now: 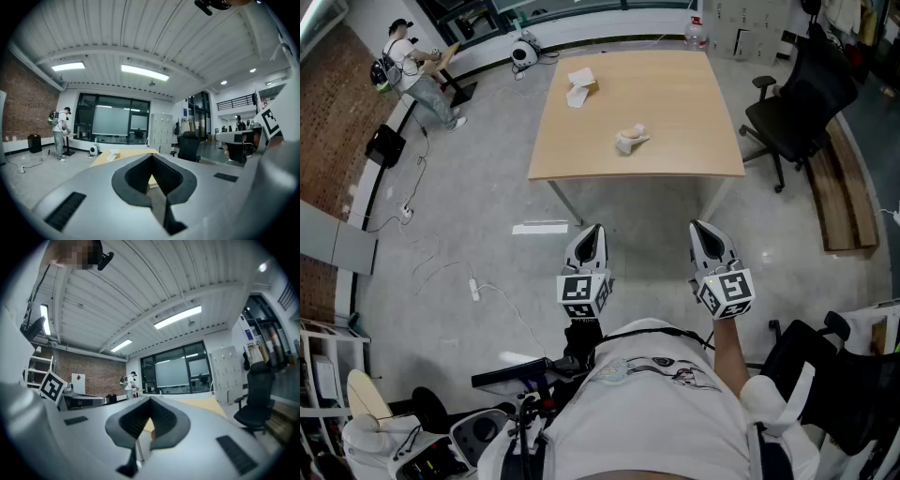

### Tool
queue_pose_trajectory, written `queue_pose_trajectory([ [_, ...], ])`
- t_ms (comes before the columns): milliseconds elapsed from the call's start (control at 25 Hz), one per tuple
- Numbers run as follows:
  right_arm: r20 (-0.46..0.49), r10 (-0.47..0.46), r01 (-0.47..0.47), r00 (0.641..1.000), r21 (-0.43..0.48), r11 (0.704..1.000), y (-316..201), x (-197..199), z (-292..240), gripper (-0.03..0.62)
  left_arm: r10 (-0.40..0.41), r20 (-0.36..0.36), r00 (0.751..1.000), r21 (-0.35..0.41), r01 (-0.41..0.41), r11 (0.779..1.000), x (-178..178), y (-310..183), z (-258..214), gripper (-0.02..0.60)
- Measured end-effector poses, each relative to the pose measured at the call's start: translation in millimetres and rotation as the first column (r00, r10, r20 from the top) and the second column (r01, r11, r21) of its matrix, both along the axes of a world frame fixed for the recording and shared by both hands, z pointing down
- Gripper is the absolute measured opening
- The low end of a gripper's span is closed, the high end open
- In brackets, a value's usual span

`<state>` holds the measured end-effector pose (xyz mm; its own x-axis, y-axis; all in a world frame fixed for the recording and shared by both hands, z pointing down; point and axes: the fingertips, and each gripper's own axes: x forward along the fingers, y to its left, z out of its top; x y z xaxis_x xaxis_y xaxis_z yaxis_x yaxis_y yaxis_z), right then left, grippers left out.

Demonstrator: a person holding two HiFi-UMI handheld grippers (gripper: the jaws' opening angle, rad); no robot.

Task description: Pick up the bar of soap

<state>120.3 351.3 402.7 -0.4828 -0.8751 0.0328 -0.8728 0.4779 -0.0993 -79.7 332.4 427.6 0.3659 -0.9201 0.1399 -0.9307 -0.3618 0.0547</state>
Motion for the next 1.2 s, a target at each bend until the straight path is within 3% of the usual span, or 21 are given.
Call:
queue_pose_trajectory([
  [1200, 0.047, -0.014, 0.015, 0.999, -0.033, 0.999, -9, 6, 13, 0.005, -0.031, -0.005, 1.0, -0.027, 0.031, 0.999, 2, -4, 13, 0.003],
])
